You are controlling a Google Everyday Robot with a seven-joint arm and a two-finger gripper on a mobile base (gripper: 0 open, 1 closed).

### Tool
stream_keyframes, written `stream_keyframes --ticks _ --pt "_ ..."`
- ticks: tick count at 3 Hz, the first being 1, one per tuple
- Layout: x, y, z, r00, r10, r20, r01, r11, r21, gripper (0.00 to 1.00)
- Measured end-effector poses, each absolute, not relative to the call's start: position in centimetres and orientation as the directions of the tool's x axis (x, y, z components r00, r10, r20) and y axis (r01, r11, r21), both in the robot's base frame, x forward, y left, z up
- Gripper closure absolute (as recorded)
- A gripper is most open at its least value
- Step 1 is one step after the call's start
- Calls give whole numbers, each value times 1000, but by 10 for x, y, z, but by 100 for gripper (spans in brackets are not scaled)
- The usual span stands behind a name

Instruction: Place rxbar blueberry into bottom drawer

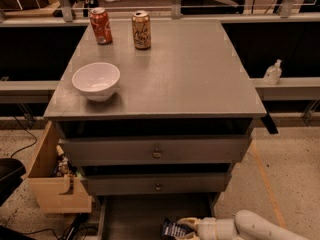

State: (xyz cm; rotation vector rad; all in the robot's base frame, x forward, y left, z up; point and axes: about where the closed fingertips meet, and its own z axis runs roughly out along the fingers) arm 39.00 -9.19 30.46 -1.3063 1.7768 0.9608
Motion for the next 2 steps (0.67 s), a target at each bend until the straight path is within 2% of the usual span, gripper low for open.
stream_keyframes --ticks 2 --pt "401 -50 252 -228 -401 -887 -967 201 158 100"
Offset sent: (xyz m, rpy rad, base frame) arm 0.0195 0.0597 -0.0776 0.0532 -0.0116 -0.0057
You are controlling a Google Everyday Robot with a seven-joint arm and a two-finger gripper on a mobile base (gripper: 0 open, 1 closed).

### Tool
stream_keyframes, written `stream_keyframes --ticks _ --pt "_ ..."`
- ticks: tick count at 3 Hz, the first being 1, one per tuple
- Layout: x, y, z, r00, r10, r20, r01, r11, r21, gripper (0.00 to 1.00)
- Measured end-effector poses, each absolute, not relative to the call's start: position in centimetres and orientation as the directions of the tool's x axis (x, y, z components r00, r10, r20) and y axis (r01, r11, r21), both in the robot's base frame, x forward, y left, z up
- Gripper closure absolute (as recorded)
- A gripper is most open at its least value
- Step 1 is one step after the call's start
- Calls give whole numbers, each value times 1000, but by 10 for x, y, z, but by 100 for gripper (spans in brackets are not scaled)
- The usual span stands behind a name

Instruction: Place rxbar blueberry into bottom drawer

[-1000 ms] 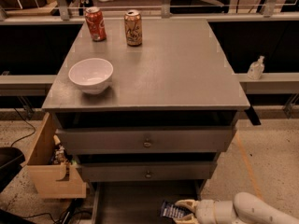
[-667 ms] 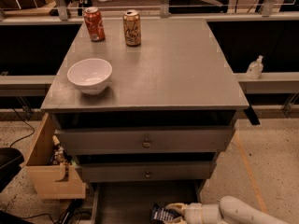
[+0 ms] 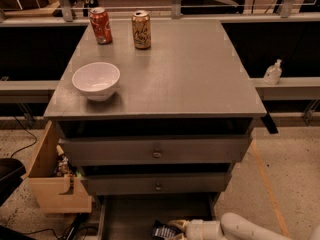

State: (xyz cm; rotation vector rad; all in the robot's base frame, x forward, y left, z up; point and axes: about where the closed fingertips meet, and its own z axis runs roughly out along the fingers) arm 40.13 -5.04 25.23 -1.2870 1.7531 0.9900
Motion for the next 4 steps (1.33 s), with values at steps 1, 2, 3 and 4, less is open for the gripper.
stream_keyframes --ticks 1,2,3,4 --pt "409 -28 232 -224 -384 -896 -967 198 157 100" --pt "412 -6 214 -225 -380 -897 -968 194 160 100" --pt "410 12 200 -233 -387 -892 -967 187 171 100" --pt "409 14 200 -234 -385 -893 -967 184 174 82"
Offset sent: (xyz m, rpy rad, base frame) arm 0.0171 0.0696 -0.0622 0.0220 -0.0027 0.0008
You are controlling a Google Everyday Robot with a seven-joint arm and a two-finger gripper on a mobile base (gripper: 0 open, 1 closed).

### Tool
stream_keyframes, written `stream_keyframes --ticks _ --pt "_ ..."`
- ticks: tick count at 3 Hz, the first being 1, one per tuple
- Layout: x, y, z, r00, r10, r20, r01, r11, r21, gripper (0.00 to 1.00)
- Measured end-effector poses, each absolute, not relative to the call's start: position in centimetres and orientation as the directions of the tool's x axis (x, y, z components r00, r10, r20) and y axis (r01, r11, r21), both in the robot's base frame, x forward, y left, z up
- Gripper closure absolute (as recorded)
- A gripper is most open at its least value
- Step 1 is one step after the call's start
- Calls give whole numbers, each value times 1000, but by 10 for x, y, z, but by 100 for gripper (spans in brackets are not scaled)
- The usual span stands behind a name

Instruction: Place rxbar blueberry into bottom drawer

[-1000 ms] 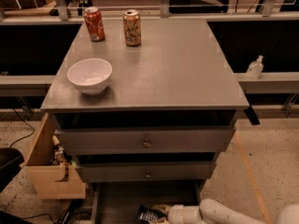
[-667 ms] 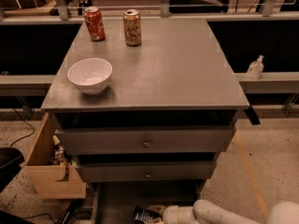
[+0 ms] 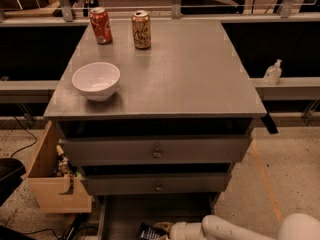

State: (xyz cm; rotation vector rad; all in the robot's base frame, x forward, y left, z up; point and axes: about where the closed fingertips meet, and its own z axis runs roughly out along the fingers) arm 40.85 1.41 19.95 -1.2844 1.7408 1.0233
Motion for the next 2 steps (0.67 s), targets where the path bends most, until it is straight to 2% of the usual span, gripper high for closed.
stream_keyframes --ticks 2 --pt "406 18 199 -235 -383 -894 -968 179 178 35"
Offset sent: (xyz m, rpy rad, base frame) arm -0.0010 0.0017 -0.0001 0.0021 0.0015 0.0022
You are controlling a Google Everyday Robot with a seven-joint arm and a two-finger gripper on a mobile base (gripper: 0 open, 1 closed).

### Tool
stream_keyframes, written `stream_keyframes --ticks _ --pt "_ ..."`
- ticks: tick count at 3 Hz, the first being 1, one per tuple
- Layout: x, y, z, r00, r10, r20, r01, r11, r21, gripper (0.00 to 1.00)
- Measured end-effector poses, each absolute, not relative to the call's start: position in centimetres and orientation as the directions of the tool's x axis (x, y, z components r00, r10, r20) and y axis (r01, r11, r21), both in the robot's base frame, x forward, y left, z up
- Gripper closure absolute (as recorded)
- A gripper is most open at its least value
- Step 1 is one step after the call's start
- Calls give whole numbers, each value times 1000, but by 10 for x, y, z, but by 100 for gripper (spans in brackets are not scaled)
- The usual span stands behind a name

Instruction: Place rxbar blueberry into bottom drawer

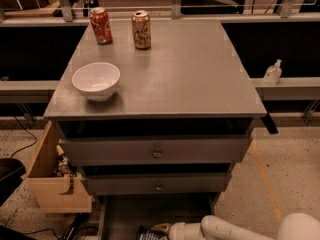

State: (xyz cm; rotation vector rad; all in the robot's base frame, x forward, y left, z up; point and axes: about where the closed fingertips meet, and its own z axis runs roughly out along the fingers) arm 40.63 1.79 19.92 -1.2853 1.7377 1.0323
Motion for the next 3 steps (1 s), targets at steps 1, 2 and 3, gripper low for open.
stream_keyframes --ticks 1,2,3 --pt "405 20 199 -235 -381 -894 -968 176 180 13" --pt "404 21 199 -236 -380 -894 -968 174 182 0" --pt "404 21 199 -236 -380 -894 -968 174 182 0"
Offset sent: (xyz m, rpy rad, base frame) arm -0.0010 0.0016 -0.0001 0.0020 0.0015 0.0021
